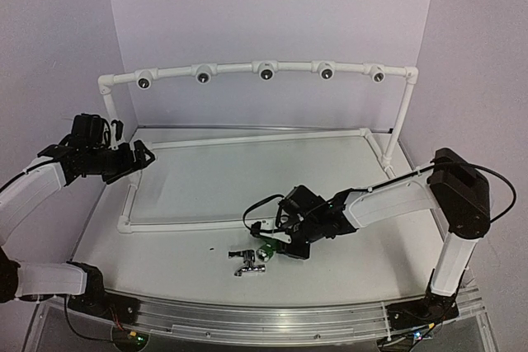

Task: Install the water faucets

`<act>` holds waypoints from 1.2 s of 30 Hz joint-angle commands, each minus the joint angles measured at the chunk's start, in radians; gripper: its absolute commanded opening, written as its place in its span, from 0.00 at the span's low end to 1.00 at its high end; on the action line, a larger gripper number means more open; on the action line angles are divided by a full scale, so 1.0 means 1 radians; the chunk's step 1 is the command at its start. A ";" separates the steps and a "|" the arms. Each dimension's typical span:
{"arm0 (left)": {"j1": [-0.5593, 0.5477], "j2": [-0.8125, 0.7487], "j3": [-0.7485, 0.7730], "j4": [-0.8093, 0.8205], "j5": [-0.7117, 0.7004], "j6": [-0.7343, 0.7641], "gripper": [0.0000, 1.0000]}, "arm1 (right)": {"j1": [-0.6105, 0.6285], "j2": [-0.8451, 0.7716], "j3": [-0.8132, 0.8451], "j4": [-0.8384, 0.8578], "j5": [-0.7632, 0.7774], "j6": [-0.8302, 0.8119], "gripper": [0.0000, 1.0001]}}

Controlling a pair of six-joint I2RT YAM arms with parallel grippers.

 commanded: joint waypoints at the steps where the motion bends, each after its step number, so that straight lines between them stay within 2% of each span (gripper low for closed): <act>1: -0.008 0.008 0.076 -0.001 0.029 0.010 1.00 | 0.003 -0.003 0.027 -0.026 -0.034 -0.001 0.25; 9: -0.028 0.001 0.101 0.020 0.119 0.047 1.00 | 0.002 -0.151 0.058 -0.068 -0.073 0.034 0.03; 16: -0.039 -0.006 0.136 0.056 0.333 0.089 1.00 | -0.005 -0.287 0.107 -0.112 -0.088 0.051 0.01; 17: -0.040 -0.002 0.144 0.049 0.345 0.097 1.00 | -0.007 -0.296 0.114 -0.114 -0.083 0.055 0.11; 19: -0.043 0.006 0.166 0.022 0.345 0.117 1.00 | -0.009 -0.294 0.128 -0.117 -0.066 0.048 0.54; 20: -0.042 0.009 0.172 0.010 0.341 0.125 1.00 | -0.009 -0.287 0.134 -0.116 -0.055 0.041 0.68; 21: -0.043 0.014 0.176 -0.006 0.335 0.129 1.00 | -0.010 -0.274 0.147 -0.117 -0.045 0.044 0.73; 26: -0.098 0.040 0.167 -0.152 0.230 0.143 1.00 | -0.023 -0.228 0.194 -0.146 -0.093 0.091 0.77; 28: -0.152 0.045 0.148 -0.235 0.167 0.136 1.00 | -0.032 -0.224 0.187 -0.149 -0.106 0.102 0.78; 33: -0.379 0.043 0.090 -0.309 0.045 0.078 1.00 | -0.059 -0.228 0.168 -0.181 -0.145 0.101 0.81; 36: -0.506 0.131 0.122 -0.339 -0.013 0.069 1.00 | -0.089 -0.242 0.166 -0.210 -0.158 0.107 0.83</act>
